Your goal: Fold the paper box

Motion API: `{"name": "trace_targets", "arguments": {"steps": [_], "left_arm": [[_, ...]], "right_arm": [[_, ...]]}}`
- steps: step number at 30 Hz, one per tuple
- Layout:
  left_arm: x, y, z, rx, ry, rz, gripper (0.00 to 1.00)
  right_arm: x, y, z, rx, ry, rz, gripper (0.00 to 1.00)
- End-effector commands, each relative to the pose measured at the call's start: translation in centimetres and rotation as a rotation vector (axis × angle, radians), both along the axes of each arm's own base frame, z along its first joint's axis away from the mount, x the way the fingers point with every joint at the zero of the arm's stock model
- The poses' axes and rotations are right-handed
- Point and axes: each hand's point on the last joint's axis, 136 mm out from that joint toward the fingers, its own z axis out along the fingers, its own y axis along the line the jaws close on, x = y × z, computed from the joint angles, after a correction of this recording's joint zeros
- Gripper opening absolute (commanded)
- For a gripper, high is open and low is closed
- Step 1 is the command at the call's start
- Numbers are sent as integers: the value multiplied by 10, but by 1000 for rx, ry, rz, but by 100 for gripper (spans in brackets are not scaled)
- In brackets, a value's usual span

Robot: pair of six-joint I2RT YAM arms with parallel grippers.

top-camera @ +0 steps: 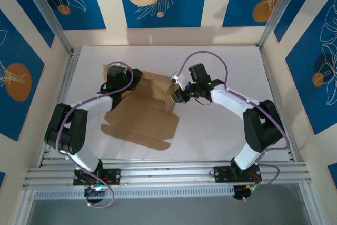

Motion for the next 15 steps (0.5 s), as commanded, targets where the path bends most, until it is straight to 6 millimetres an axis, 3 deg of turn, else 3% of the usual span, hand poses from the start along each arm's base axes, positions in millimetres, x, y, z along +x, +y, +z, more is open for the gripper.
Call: {"name": "trace_targets", "arguments": {"steps": [1,5,11,15], "left_arm": [[-19,-12,-14,29,18,-88,0],[-20,-12,-10,20,-9,-88,0],[-21,-14,-10,-1,-23,-93,0],[-23,-15,-9,-3,-34,-98,0]], "right_arm": [[30,-3,14,-20,-129,-136,41],[30,-13,1,-87,-179,-242,54],[43,-36,-13,-165,-233,-396,55],[52,-40,-14,-156,-224,-427,54]]}}
